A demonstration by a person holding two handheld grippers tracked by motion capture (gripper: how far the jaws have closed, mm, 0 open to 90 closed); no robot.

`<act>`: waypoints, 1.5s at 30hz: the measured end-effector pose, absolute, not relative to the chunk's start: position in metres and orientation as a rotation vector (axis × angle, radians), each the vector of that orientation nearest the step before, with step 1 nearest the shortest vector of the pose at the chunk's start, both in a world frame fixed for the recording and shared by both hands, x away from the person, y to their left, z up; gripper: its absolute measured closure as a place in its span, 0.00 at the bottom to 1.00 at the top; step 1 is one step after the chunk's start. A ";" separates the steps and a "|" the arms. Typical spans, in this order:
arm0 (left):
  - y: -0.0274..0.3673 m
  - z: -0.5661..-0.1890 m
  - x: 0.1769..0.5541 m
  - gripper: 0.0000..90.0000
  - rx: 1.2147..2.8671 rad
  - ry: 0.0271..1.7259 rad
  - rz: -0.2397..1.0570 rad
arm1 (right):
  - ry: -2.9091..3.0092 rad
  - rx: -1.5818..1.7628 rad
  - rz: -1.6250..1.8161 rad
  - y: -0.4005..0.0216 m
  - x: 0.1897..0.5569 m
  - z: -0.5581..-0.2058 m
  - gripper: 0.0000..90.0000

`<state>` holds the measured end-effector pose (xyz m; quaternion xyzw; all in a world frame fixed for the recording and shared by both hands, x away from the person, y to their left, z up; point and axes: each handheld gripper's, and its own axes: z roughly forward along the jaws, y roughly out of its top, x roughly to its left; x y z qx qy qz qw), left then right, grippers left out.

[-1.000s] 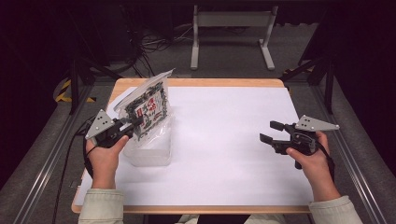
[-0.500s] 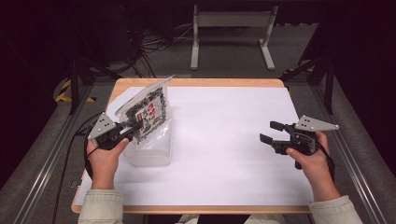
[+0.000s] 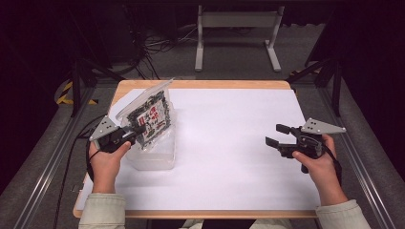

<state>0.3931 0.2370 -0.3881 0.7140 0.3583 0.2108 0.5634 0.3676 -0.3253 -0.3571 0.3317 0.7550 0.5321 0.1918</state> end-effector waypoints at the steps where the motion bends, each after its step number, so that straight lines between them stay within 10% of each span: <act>1: 0.239 -0.389 0.393 0.81 1.683 0.853 0.484 | 2.120 0.931 1.494 -0.325 0.368 -0.357 0.32; 33: 0.249 -0.400 0.396 0.78 1.610 0.903 0.480 | 2.122 0.935 1.492 -0.325 0.369 -0.359 0.31; 45: 0.252 -0.396 0.391 0.37 1.545 0.944 0.528 | 2.124 0.928 1.492 -0.323 0.370 -0.359 0.30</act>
